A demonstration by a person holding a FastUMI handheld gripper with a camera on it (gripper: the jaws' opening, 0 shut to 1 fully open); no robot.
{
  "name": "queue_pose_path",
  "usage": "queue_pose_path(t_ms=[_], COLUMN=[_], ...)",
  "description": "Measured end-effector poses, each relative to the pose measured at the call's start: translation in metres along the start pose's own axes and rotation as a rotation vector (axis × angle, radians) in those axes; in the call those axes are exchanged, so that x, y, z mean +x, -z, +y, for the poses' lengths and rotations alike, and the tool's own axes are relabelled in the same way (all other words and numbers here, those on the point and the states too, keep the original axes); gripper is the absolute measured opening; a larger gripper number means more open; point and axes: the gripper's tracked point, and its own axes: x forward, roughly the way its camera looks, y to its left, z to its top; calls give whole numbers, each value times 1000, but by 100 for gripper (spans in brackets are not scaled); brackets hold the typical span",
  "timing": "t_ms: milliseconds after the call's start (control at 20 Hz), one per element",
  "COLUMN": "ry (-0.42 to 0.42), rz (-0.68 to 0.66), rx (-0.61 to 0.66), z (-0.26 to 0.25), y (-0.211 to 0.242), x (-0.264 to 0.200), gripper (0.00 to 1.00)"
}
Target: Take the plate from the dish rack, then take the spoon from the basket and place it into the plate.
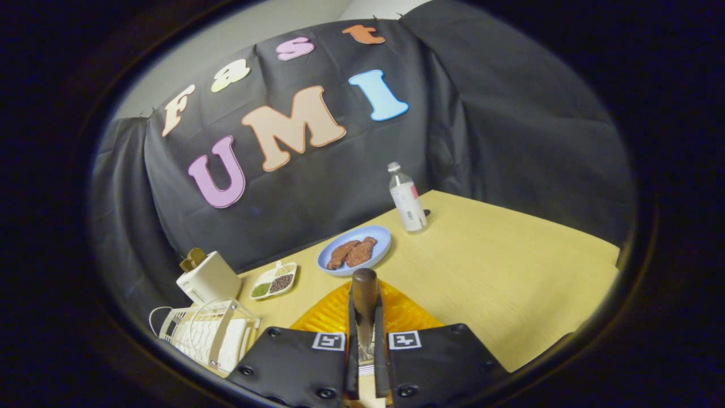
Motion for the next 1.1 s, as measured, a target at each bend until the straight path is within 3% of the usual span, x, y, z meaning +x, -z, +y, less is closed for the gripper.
queue_pose_path(t_ms=[450,650,800,1100], ry=[-28,-87,-159,-236], rz=[-171,-215,-186,7], rx=[8,24,25,92], z=[18,40,62,84], y=[-67,-78,-55,38], x=[-40,-80,-105,-119], gripper=[14,14,14,14])
